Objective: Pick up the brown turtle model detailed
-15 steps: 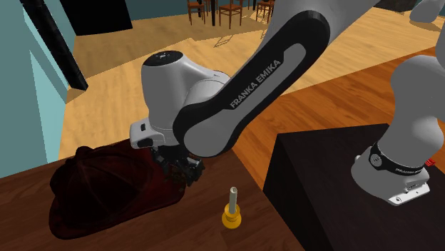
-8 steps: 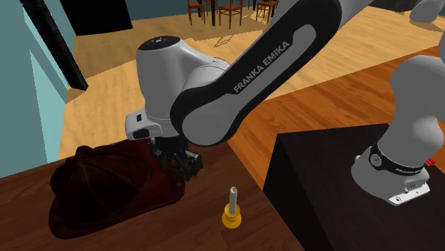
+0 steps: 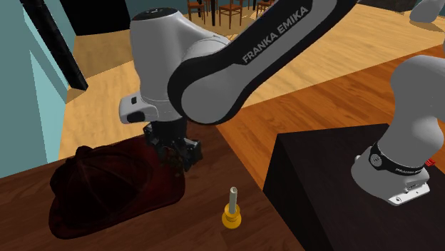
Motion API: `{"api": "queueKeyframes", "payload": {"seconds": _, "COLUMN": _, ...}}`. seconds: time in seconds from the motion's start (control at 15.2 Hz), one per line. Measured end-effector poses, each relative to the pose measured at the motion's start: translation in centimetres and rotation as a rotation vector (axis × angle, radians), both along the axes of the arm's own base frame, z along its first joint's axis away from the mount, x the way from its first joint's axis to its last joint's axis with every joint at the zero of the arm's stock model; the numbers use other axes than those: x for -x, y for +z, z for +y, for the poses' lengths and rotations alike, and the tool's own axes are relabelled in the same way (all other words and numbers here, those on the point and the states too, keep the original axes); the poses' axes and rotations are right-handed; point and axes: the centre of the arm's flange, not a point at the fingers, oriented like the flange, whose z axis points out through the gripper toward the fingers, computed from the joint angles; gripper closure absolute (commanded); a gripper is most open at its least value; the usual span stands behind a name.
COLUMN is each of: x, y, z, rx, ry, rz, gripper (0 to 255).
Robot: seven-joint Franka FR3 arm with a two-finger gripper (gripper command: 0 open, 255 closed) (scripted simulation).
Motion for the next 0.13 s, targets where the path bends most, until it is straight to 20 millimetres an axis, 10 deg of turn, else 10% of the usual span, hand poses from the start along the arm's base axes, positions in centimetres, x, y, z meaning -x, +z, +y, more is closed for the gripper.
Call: {"api": "queueKeyframes", "payload": {"seconds": 0.13, "x": -0.04, "y": 0.88, "z": 0.08, "rx": 0.0, "ry": 0.0, "rz": 0.0, "gripper": 255}}
